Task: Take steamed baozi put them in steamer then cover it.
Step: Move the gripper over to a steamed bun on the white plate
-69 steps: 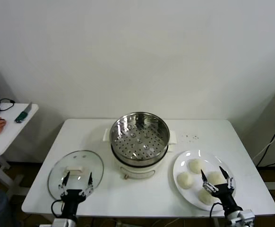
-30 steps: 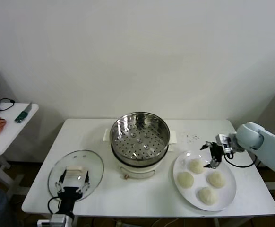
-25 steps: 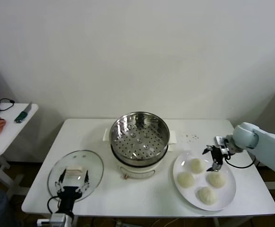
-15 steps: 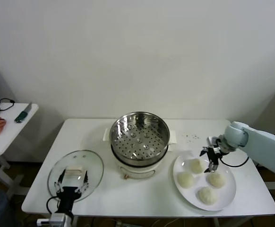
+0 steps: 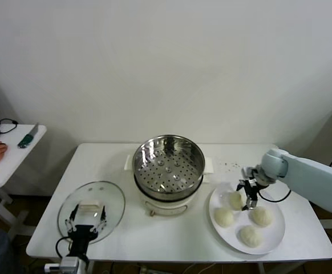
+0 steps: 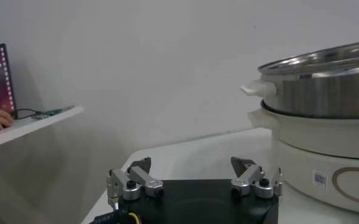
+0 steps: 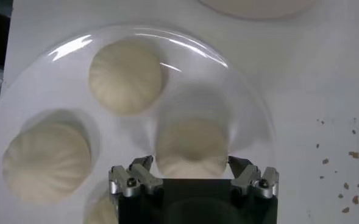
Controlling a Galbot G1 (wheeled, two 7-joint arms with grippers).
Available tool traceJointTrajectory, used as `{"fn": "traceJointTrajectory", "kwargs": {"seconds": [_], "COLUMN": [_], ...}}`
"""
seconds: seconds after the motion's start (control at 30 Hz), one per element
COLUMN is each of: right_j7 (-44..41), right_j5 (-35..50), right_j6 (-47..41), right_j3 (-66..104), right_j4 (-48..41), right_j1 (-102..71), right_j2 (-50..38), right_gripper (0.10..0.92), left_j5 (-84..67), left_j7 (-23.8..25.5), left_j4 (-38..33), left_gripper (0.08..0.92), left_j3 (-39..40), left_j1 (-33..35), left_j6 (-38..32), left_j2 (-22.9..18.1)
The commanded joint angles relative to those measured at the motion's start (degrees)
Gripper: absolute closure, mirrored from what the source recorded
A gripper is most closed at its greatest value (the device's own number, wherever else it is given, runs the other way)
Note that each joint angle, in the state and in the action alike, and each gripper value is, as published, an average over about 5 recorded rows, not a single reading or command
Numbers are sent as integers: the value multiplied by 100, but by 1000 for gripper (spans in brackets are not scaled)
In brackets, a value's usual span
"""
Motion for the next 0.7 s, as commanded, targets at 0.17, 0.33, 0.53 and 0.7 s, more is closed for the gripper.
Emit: {"fn": "traceJointTrajectory", "kwargs": {"seconds": [0.17,0.33,0.53,0.7], "right_j7": [-38,-104,-151,-165], "right_j5": [-10,-41,-74,-72], "right_j6": [23,44,70,86], "right_j3": [-23,-43,-30,-68], "right_j4": [-180,-183,-188,-158], "right_j1": [22,34,60,138], "right_j2": [152,163,190,160], "right_gripper": [203,207,259,299], "left_j5": [-2,-4,-12,-16], "left_j7": [-3,-11,-21,-28], "left_j4": [22,31,19,10], "left_gripper": [177,177,177,177], "left_j3": [2,-8,-13,-10], "left_j1": [9,12,25,50], "left_j6": [0,-4,-6,-15], "left_j2": [-2,7,17,13]}}
